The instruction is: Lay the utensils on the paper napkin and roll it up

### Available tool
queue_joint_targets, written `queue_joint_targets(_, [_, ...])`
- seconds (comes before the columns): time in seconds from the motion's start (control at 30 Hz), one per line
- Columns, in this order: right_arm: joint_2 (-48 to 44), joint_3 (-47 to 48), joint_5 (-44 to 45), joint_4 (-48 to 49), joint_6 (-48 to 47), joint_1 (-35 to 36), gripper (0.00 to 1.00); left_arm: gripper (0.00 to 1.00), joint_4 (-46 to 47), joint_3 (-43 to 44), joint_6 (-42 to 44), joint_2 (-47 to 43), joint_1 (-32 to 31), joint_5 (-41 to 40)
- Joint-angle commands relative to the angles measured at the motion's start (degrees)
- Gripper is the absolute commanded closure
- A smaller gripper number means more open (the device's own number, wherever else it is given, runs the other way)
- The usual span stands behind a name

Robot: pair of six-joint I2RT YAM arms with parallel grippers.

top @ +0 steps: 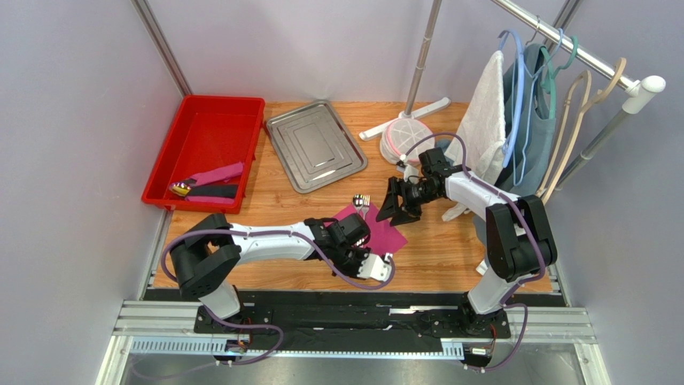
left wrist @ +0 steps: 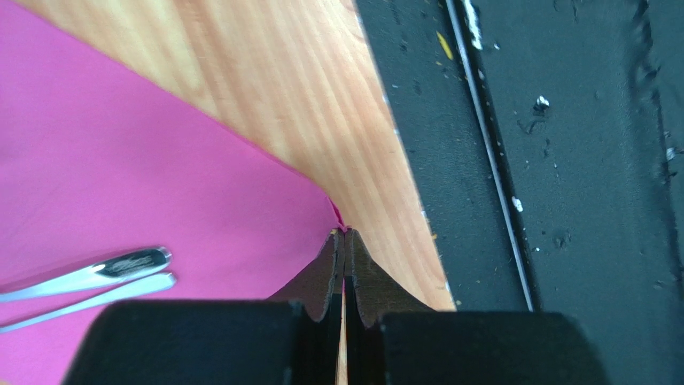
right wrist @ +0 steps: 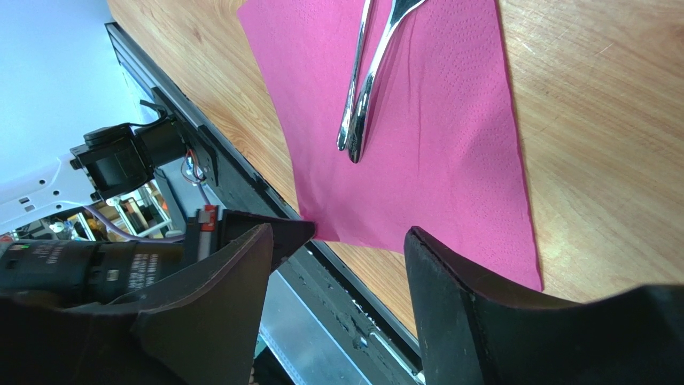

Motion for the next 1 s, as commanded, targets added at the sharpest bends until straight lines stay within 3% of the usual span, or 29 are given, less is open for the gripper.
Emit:
queue_joint_targets(0.0, [-0.2, 0.9, -1.3, 0.8, 0.7, -0.8, 0.36, 1.00, -4.1, 6.6, -2.7, -1.3, 4.1, 5.4])
queue_joint_targets(0.23, [-0.6, -0.6, -2.0, 3.6, 3.8, -2.5, 0.43, 1.00, -5.9, 12.6, -3.4, 2.8, 10.3, 8.0])
queue_joint_targets(0.37, [-0.1, -1.5, -3.0, 4.5, 5.1, -2.6, 0.60, 1.00, -6.4, 17.6, -3.6, 6.4, 13.7, 8.1])
queue_joint_targets(0.57, [1.0, -3.4, -4.6, 6.5, 6.8, -2.6, 0.73, 1.00, -6.0, 21.3, -3.0, 10.8, 16.4, 7.5])
queue_joint_targets(0.97, [4.0, -4.6, -6.6, 8.9, 9.1, -1.2, 0.79, 1.00, 0.1, 21.3, -2.3, 12.9, 18.0, 3.3])
